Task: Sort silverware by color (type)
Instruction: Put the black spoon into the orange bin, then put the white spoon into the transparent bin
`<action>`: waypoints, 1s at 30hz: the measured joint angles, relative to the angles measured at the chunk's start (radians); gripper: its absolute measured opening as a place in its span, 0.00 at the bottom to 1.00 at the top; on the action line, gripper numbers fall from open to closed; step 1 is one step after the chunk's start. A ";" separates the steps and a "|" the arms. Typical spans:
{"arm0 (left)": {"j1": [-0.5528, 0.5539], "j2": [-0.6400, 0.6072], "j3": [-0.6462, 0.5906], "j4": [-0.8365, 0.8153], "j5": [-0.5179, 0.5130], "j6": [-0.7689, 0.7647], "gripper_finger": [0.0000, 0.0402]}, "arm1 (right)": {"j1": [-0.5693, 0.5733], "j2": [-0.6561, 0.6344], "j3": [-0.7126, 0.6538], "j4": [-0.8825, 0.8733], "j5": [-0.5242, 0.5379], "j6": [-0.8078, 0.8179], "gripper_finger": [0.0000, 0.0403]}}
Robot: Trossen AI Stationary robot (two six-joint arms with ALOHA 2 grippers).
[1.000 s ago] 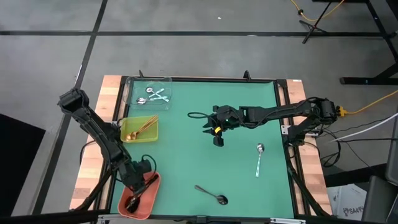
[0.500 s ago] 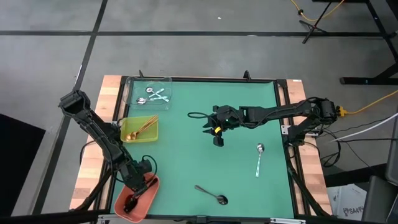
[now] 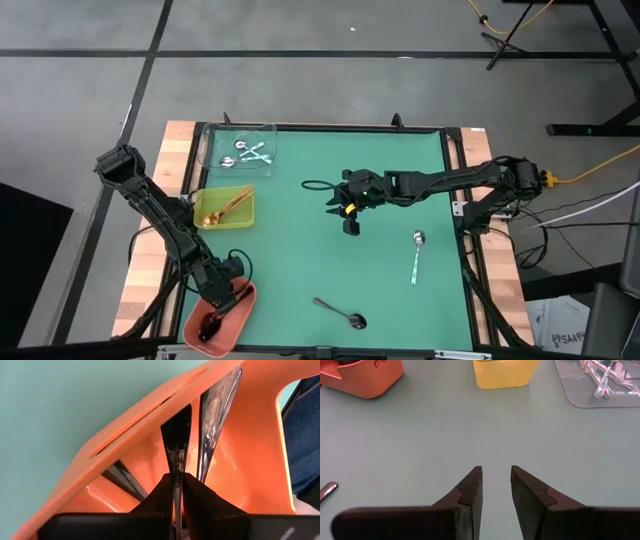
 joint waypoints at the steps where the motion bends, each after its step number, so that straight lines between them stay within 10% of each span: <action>1: 0.000 0.000 0.000 0.000 0.000 0.000 0.05 | 0.000 0.000 0.000 0.000 0.000 0.000 0.23; 30: 0.000 0.000 -0.001 0.000 0.030 0.006 0.21 | 0.000 0.000 0.000 0.000 0.000 0.000 0.23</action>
